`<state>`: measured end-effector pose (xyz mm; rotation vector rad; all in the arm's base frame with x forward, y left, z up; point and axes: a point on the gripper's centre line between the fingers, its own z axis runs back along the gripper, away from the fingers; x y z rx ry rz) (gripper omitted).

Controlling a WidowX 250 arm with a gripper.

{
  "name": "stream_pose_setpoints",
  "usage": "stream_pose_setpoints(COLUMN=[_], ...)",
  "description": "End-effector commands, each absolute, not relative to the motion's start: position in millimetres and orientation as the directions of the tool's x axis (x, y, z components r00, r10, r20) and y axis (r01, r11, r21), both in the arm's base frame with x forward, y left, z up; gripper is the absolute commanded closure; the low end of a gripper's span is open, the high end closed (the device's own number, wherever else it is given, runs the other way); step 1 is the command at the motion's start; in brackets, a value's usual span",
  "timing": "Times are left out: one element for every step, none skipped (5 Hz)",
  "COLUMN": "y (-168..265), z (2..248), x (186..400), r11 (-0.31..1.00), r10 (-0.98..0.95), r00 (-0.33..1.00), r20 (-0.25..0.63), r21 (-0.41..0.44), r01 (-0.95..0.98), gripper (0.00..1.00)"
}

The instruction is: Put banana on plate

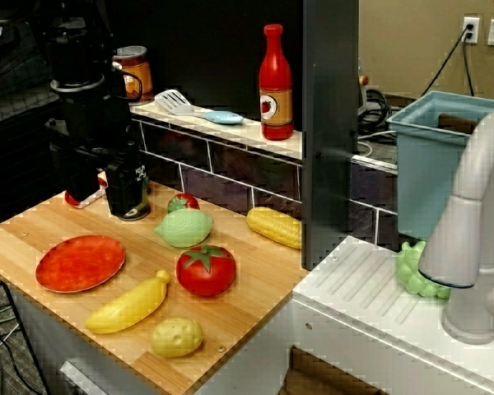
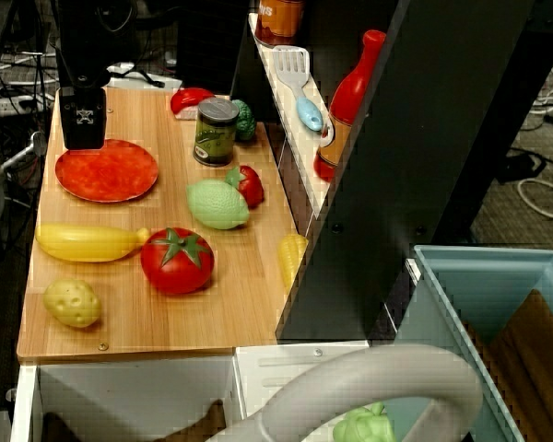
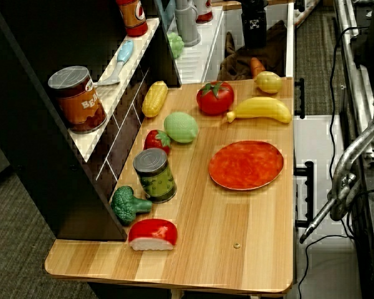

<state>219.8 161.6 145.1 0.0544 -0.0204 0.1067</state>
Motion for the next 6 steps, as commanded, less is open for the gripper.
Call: stream_pose_setpoints(y=[161.6,158.2,156.7,158.6,165.9,174.0], z=[145.1,128.2,118.9,103.8,82.5,68.9], x=[219.8,217.3,216.9,216.4,216.8,221.6], r11=[0.993,0.993,0.993,0.992,0.992,0.991], r10=[0.106,0.091,0.082,0.076,0.053,0.046], r00=[0.994,0.995,0.996,0.996,0.997,0.998], r20=[0.023,0.035,0.039,0.047,0.049,0.05], r21=[0.053,0.072,0.084,0.099,0.114,0.127], r01=[-0.107,-0.093,-0.085,-0.08,-0.059,-0.052], gripper=[0.0,0.0,0.0,0.0,0.0,0.0])
